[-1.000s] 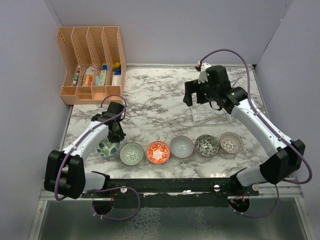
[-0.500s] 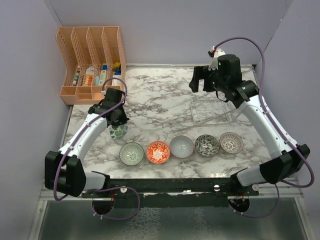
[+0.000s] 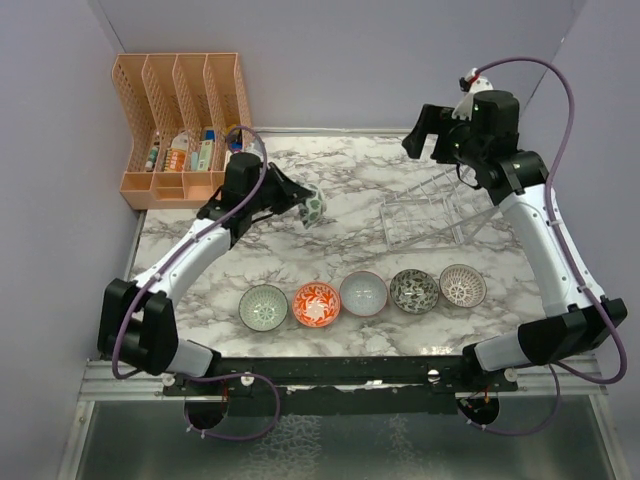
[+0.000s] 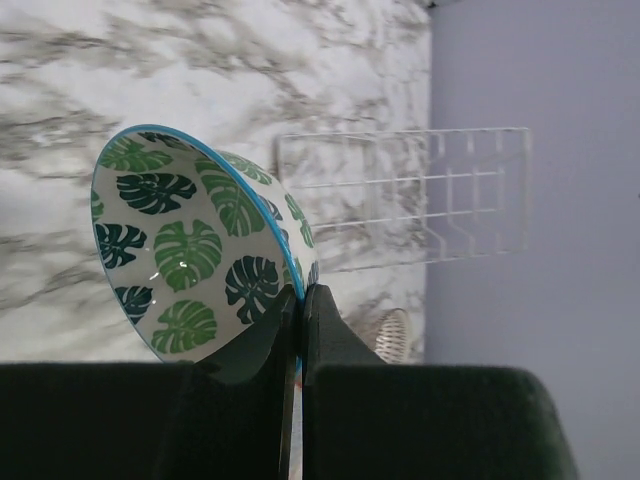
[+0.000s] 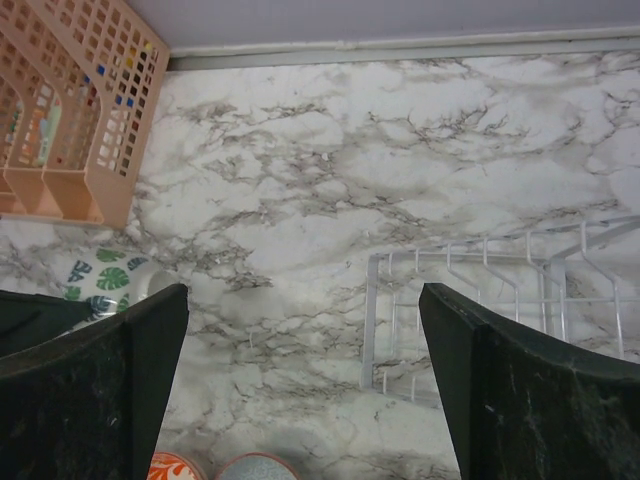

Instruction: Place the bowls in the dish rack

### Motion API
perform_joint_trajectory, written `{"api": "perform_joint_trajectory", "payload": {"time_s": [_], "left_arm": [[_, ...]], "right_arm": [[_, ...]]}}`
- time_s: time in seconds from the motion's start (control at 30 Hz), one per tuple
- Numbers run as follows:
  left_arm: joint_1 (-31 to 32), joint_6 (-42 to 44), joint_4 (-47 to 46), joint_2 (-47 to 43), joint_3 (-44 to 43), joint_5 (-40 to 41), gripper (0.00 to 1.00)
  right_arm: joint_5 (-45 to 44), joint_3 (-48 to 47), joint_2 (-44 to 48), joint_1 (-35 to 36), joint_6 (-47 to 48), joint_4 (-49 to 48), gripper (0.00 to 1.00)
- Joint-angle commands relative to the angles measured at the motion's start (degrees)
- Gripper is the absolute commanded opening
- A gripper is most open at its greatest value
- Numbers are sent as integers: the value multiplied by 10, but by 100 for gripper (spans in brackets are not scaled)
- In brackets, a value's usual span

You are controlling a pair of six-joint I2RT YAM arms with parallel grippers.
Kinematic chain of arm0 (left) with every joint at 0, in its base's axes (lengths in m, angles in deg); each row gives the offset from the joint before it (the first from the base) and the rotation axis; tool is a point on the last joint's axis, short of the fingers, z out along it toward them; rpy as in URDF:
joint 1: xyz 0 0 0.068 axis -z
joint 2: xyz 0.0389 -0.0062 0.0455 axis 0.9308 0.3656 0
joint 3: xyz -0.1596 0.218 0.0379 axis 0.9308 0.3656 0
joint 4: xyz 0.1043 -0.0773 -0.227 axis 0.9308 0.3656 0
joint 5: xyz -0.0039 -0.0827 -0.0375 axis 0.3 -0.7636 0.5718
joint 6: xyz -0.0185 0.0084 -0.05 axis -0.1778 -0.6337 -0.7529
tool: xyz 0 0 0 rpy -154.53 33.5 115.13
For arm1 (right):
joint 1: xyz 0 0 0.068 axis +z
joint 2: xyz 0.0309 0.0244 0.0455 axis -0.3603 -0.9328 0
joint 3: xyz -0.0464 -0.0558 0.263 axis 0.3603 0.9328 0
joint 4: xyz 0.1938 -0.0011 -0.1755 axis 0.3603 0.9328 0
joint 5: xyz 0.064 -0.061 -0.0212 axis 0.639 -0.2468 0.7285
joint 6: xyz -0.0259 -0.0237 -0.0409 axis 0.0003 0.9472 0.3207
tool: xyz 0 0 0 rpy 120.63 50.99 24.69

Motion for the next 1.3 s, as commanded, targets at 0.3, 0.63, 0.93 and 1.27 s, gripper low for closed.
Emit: {"api": "perform_joint_trajectory", "payload": {"time_s": [0.3, 0.63, 0.93, 1.27], "left_arm": [[92, -278, -490, 204, -71, -62, 0], [165, -397, -680, 315, -85, -23, 0], [183, -441, -776, 371, -70, 5, 0], [186, -472, -833, 402, -31, 13, 0]], "right_arm": [[51, -11, 17, -44, -23, -18, 100], [49, 14, 35, -51, -12, -29, 100], [50, 26, 41, -53, -6, -31, 100], [49, 24, 37, -53, -3, -25, 100]]}}
